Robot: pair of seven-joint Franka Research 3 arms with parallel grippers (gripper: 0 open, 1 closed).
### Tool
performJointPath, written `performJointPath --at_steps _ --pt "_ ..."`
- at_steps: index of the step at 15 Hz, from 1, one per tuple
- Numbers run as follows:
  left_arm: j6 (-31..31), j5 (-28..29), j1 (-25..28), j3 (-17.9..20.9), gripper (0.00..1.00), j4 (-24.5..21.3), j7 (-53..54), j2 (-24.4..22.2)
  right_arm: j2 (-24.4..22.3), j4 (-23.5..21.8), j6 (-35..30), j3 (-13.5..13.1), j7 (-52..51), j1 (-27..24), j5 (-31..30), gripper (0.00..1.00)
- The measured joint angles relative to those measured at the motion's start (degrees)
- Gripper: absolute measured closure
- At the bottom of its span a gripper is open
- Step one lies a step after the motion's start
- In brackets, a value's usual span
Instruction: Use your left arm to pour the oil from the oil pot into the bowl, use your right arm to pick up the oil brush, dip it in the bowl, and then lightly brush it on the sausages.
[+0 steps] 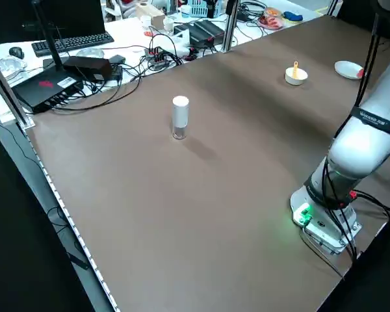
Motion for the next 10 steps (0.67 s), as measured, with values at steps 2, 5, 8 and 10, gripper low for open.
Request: performJointPath --at_steps 2,5,8,10 --pt "0.0 0.0 -0.03 -0.09 0.0 0.0 0.0 0.0 -3.61 -3.34 0.54 3.6 1.12 -2.65 -0.66 0.0" --pt "0.0 -0.01 -0.16 -0.29 0.0 0.0 0.0 0.0 -7.72 -4.98 0.46 11.06 6.75 -6.91 -4.97 0.0" --pt "0.0 -0.04 -0.58 -0.41 0.0 0.0 -0.03 0.0 -9.91 -4.78 -1.31 11.58 7.41 -8.38 -6.67 0.0" --pt "0.0 -0.07 -0.67 -0.42 0.0 -0.02 -0.03 0.04 -9.97 -4.79 -1.53 11.15 5.82 -9.19 -6.67 0.0"
